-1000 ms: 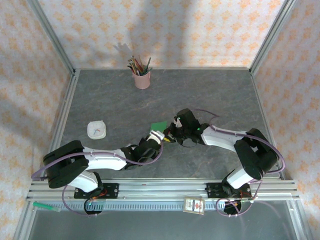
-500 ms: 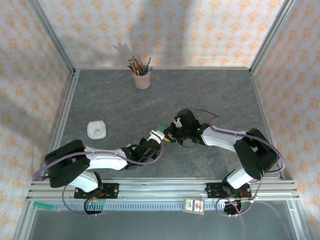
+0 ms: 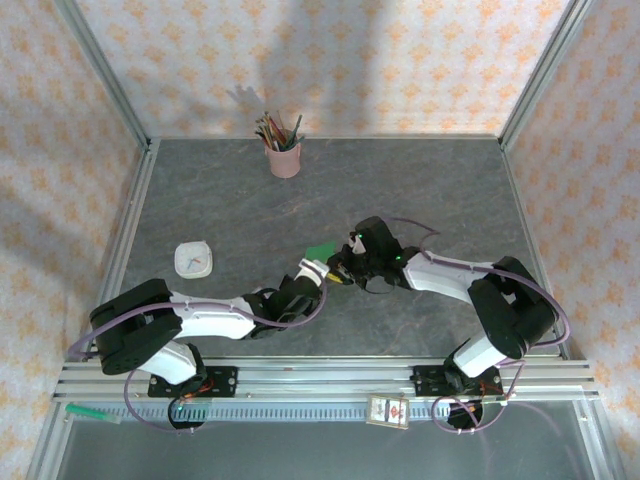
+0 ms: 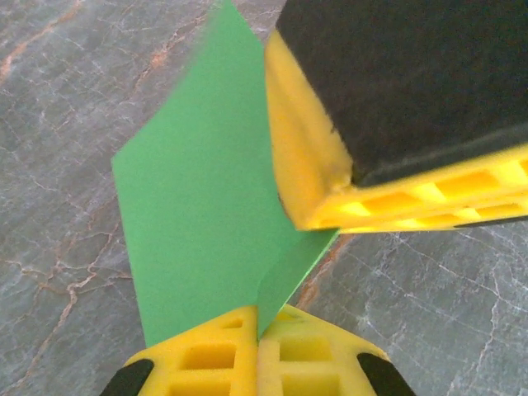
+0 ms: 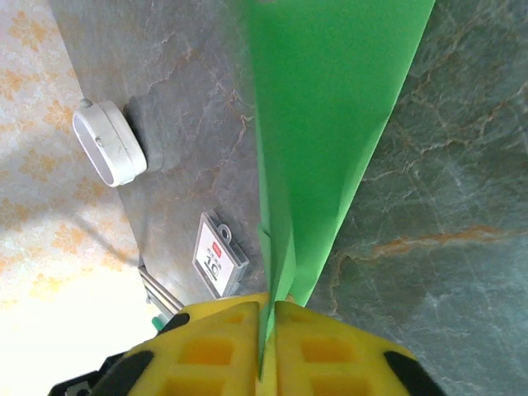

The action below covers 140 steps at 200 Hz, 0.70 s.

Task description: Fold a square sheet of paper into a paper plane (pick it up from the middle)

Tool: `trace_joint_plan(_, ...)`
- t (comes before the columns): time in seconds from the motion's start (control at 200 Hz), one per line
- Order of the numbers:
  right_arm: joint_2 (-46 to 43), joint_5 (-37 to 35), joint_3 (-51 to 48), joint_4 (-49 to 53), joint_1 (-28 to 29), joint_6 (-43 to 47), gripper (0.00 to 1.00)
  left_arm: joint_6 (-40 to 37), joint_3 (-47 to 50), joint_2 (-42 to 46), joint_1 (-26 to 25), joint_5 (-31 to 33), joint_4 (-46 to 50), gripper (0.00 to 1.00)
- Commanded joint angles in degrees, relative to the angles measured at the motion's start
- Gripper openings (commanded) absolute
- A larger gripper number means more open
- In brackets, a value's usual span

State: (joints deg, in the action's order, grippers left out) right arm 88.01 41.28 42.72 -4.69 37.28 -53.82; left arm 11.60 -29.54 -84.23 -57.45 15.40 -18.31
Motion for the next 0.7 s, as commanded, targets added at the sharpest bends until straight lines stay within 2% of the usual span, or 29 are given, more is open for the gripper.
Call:
trace_joint_plan(0.0, -1.7, 0.1, -1.3, -0.4, -1.6, 0.9, 0.20, 4.0, 0.9, -0.8, 1.3, -4.0, -2.7, 0.00)
trace_joint_plan(0.12, -4.3, -0.1, -2.1, 0.2, -4.2, 2.2, 0.26, 8.0, 2.1, 0.1, 3.2, -9.6, -5.3, 0.00)
trace_joint_plan(0.205, -6.3, -1.7, -2.2, 2.3, -6.1, 4.6, 0.27, 11.7, 3.5, 0.7, 4.7, -15.1, -8.8, 0.00)
trace_joint_plan(0.33, -7.3, -4.6, -2.7, 5.1, -7.9, 8.6, 0.28, 16.4, 4.7, 0.6, 5.6, -19.8, -12.8, 0.00)
trace_joint_plan(0.696, -7.1, -8.9, -4.9, 5.9, -8.2, 15.6, 0.29, 28.0, 8.3, -2.5, 6.9, -25.7, -24.9, 0.00)
